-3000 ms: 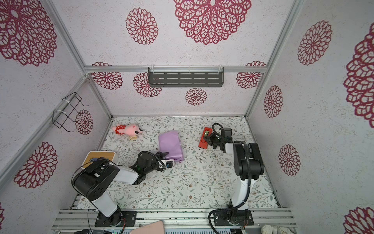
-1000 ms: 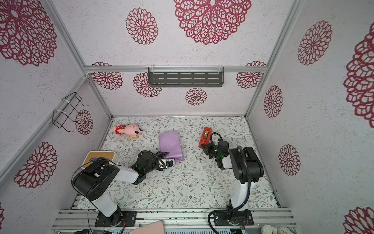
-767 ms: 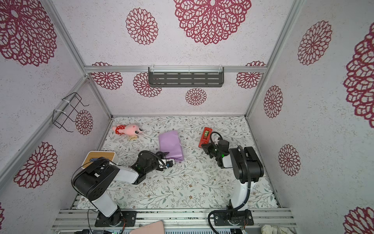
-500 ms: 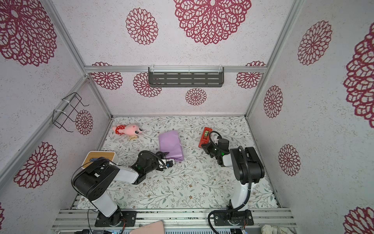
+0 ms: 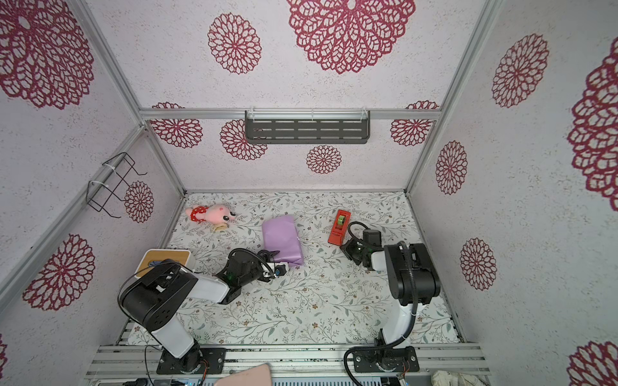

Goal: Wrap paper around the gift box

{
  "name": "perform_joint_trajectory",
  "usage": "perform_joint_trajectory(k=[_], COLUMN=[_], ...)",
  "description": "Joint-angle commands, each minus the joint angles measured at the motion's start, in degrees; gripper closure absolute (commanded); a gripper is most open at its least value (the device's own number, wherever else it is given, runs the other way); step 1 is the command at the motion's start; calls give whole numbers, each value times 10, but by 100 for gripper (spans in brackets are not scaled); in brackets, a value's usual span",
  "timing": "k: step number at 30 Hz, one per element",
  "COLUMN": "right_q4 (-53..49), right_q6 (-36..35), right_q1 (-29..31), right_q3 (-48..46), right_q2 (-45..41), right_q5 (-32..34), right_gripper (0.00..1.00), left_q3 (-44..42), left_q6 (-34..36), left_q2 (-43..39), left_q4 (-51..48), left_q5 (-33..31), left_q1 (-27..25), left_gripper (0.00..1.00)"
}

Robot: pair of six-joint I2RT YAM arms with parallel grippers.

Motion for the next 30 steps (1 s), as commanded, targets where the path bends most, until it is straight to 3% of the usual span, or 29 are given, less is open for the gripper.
perform_joint_trajectory(k=[1, 5, 8, 14, 20, 30], right_q4=[-33, -6, 28, 98, 187, 268], right_q6=[-39, -72, -97, -106, -88, -71], right_q1=[-7, 11, 59, 189, 278, 340], right_q3=[-18, -68, -111, -173, -172, -95], right_q2=[-38, -147, -220, -298, -238, -81], right_q5=[23, -43, -94, -85, -55, -34], right_gripper=[100, 100, 100, 100, 100, 100], left_q3=[2, 4, 4, 5, 6, 3], left_q6=[-4, -3, -3, -4, -5, -9], left_q2=[0, 0, 0, 0, 0, -5], left_q4=[-42, -44, -44, -45, -45, -45], left_q5=[-8, -7, -9, -12, -13, -12], left_q1=[3, 3, 3, 3, 3, 3], left_gripper=[43, 43, 43, 43, 44, 44])
